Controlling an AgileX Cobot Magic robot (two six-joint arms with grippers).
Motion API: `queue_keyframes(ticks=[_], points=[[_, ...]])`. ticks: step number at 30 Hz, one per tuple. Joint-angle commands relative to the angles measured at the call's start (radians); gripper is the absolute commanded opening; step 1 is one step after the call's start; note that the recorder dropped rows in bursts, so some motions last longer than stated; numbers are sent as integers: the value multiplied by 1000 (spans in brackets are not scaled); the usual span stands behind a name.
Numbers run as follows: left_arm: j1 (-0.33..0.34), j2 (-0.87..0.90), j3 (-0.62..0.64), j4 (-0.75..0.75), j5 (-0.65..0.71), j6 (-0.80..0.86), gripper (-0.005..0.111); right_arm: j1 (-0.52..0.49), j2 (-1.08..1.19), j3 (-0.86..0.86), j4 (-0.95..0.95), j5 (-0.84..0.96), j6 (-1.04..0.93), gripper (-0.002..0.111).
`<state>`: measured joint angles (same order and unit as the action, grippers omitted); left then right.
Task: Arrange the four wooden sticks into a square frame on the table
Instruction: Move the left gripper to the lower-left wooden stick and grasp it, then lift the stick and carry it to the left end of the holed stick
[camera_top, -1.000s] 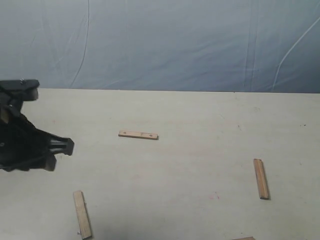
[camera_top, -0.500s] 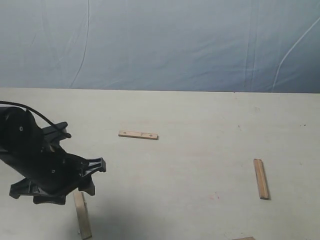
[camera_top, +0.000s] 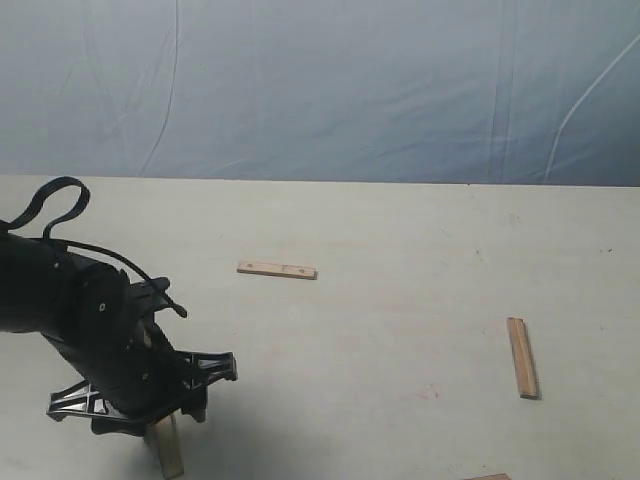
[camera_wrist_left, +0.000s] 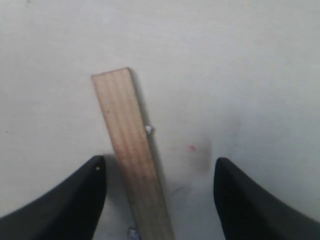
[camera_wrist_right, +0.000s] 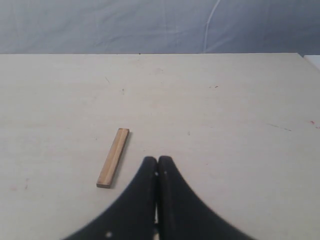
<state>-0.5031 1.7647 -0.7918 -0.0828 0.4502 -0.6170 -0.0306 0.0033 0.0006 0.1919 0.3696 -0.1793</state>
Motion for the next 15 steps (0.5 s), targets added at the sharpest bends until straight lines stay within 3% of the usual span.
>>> queue_keyframes(ticks=[1,11,13,15], points=[[-7,4,4,37,1,-39,59,-8,-3,-1,1,-7,-1,-1],[-8,70,4,89,-18,-79,53,-8,-3,-1,-2,-4,-1,-1],[-8,76,4,118,2,-79,45,-8,-3,-1,-2,-4,-1,-1],[-8,76,4,149,22,-79,26,-8,-3,-1,-2,-4,-1,-1]])
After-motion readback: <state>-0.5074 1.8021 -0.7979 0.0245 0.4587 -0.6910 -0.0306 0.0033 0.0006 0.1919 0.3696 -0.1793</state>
